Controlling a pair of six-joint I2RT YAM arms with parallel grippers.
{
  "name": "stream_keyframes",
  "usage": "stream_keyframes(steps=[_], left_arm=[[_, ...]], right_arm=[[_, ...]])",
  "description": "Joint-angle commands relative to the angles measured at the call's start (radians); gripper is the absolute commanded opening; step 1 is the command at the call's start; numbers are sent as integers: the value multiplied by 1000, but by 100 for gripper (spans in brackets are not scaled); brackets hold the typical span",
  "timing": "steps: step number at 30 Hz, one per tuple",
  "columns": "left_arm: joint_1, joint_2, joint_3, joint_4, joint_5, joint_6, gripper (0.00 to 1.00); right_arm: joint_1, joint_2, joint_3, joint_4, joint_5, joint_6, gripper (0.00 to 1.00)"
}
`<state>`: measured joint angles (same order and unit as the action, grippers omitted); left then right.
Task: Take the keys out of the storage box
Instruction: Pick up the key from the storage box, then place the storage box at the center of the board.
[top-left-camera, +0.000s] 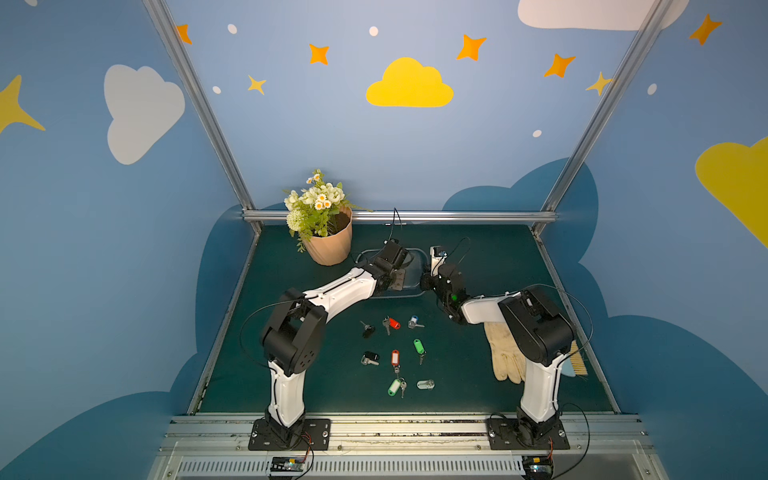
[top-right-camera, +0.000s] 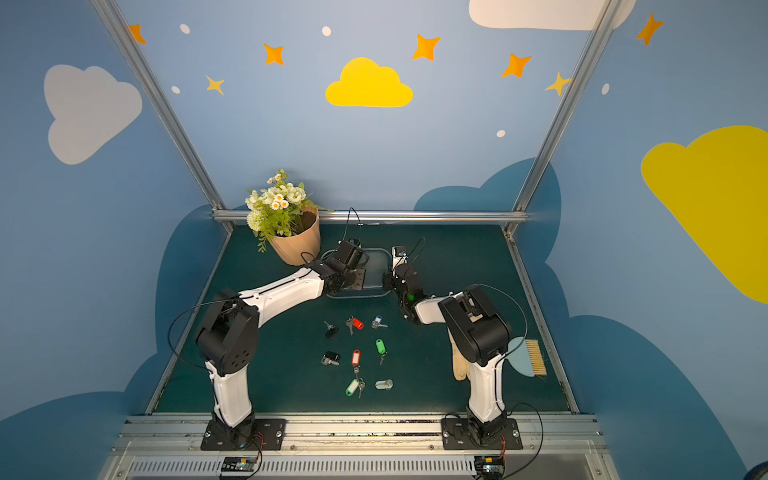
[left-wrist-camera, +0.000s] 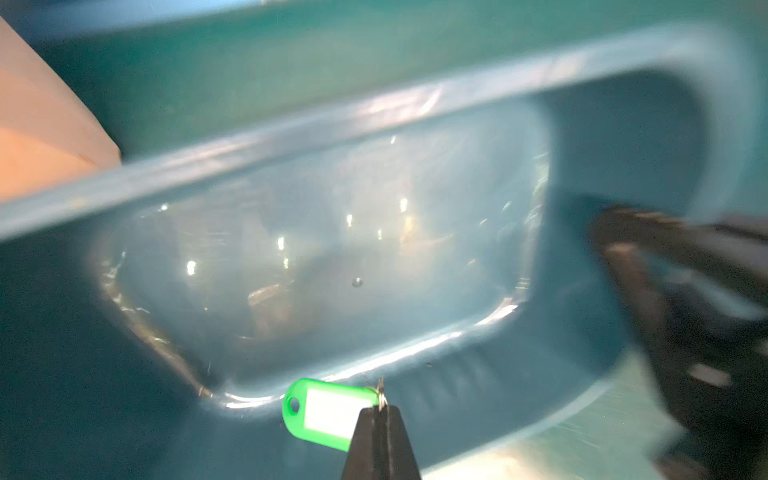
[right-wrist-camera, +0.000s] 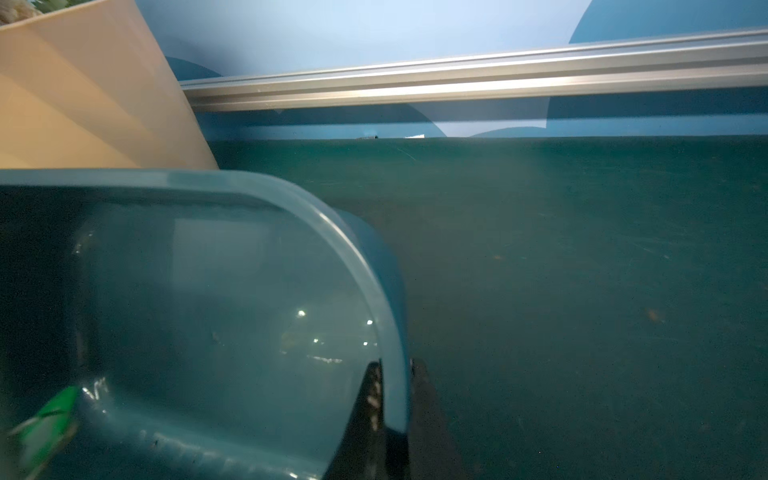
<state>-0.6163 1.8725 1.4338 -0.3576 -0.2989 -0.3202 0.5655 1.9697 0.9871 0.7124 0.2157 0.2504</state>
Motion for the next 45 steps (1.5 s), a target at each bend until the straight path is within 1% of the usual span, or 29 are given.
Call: stream_keyframes(steps=[1,3,5,7,10,12,16,18,21,24,29,31,33,38,45], left_arm=[[-16,-112,-40,-63,40,18,3],[-27,-185,-82,-85,67,32,3],[-41,-265,-145,-101,96,47,3],[-58,-358,-223,-113,123,56,3],[-83,-514,-345,-127,169,56,3],[-102,-614,-418,-144,179,42,3],[-149,-804,-545,-212,163,-22,3],[-186,-889,-598,-244,160,-68,3],[-263,-965,-648,-291,130,-145,3],[-356,-982,-674,-334,95,-214,3],[-500,-939,-688,-429,45,-328,2],[-542,-916,-691,-468,35,-366,3],[-577,-894,-704,-488,30,-407,3],[-620,-845,-771,-437,54,-467,3],[-628,-819,-860,-307,76,-514,7]], right_arm=[[-24,-34,71,-253,-13,82,0],[-32,-34,125,-386,-12,116,0],[-34,-29,191,-551,26,161,0],[-41,-12,292,-746,22,186,0],[-52,32,449,-1012,-27,149,0],[-57,64,525,-1129,-48,137,0],[-68,114,617,-1247,-120,104,0],[-72,142,659,-1296,-154,99,0],[-79,163,688,-1338,-188,94,0],[-83,165,686,-1337,-208,104,0],[-83,167,690,-1337,-203,112,0],[-82,163,693,-1337,-195,110,0],[-84,159,696,-1336,-188,108,2],[-85,143,706,-1332,-187,96,18],[-85,111,708,-1323,-179,76,26]])
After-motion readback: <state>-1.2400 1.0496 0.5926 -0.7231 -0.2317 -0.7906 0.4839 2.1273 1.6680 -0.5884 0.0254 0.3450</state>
